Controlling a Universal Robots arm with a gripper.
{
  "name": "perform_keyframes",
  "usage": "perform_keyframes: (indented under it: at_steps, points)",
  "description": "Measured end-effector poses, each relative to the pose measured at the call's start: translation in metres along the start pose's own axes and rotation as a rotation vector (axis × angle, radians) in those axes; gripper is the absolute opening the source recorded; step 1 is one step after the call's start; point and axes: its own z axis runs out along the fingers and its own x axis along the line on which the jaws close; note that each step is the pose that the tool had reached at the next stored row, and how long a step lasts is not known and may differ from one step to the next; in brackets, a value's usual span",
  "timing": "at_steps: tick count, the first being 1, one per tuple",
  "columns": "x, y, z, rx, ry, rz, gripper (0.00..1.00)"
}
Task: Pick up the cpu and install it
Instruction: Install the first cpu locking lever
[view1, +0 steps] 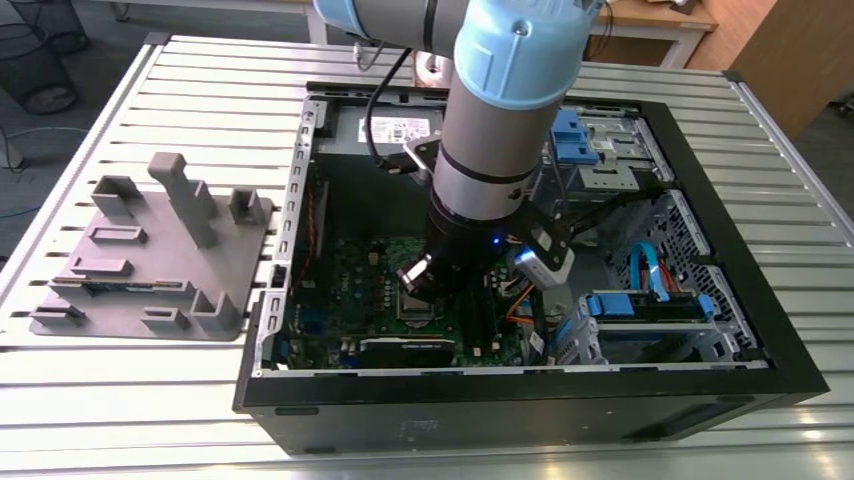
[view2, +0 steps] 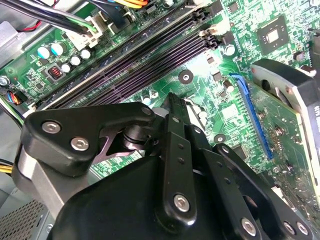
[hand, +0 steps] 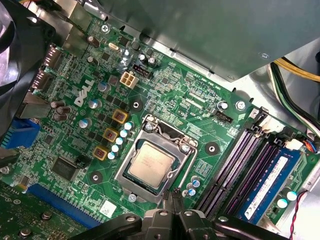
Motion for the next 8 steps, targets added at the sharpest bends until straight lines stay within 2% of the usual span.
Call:
perform_keyframes:
  at_steps: [8]
  points:
    - [0.0012, -0.0026, 0.0045, 0.0000, -0.0001, 0.000, 0.11]
